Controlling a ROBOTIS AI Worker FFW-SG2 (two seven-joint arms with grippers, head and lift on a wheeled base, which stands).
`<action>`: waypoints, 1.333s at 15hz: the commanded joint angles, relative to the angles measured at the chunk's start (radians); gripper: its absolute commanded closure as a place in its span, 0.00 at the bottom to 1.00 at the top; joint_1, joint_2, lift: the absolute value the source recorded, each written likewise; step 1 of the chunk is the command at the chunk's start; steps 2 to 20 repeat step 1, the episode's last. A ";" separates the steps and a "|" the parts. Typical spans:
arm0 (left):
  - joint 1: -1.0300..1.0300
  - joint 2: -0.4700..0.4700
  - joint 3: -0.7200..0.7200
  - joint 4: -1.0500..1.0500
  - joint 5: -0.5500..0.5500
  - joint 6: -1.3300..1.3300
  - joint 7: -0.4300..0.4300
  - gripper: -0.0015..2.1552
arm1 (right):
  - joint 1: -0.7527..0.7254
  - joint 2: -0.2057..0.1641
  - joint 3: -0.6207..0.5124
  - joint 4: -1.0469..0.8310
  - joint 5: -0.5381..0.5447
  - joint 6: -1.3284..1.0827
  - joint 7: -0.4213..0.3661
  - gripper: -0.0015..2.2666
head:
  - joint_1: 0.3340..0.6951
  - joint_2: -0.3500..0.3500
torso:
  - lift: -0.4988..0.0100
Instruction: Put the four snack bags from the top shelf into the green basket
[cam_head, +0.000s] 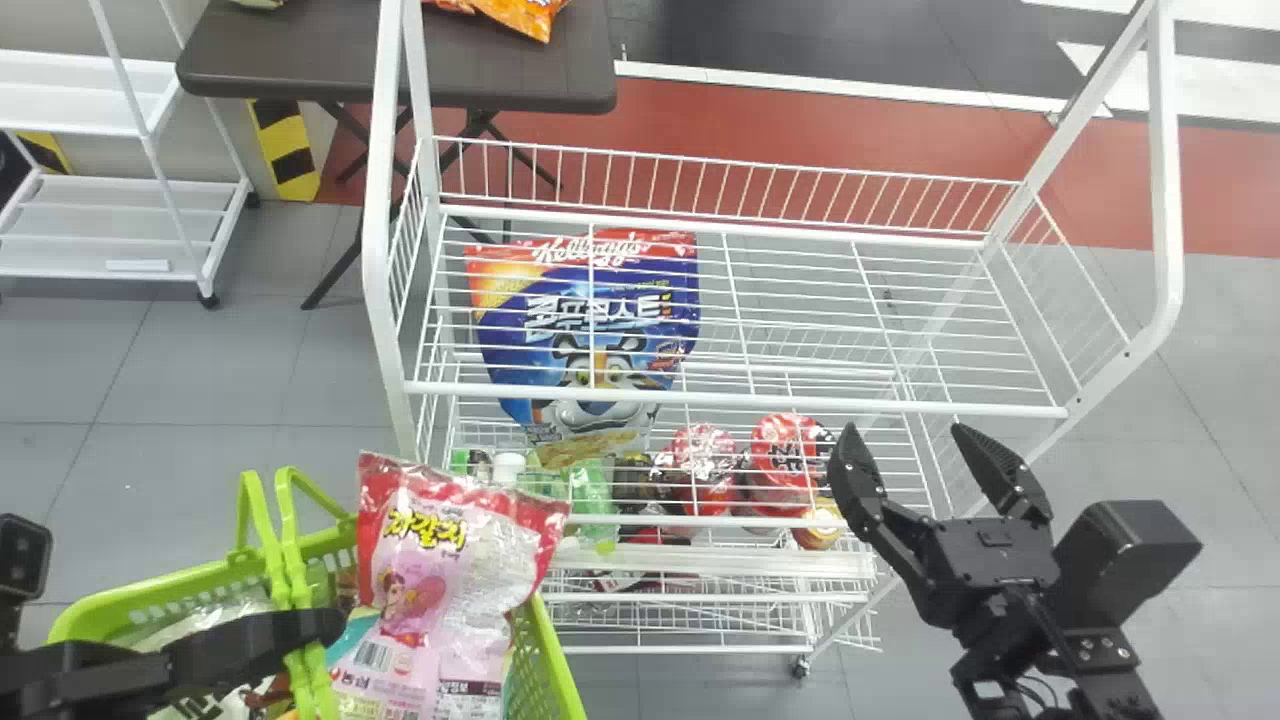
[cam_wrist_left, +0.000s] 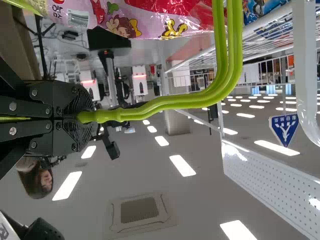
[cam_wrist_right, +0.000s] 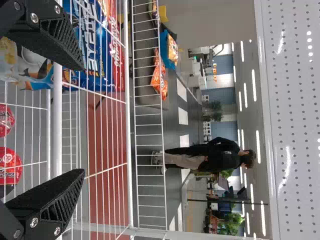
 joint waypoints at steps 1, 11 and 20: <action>0.004 -0.004 0.002 -0.024 0.000 0.020 -0.011 1.00 | 0.001 0.001 0.000 0.000 0.004 -0.005 -0.010 0.04 | 1.00 0.28 | 0.98; 0.004 -0.004 0.002 -0.024 0.000 0.020 -0.011 1.00 | 0.001 0.001 0.000 0.000 0.004 -0.005 -0.010 0.04 | 1.00 0.28 | 0.98; 0.004 -0.004 0.002 -0.024 0.000 0.020 -0.011 1.00 | 0.001 0.001 0.000 0.000 0.004 -0.005 -0.010 0.04 | 1.00 0.28 | 0.98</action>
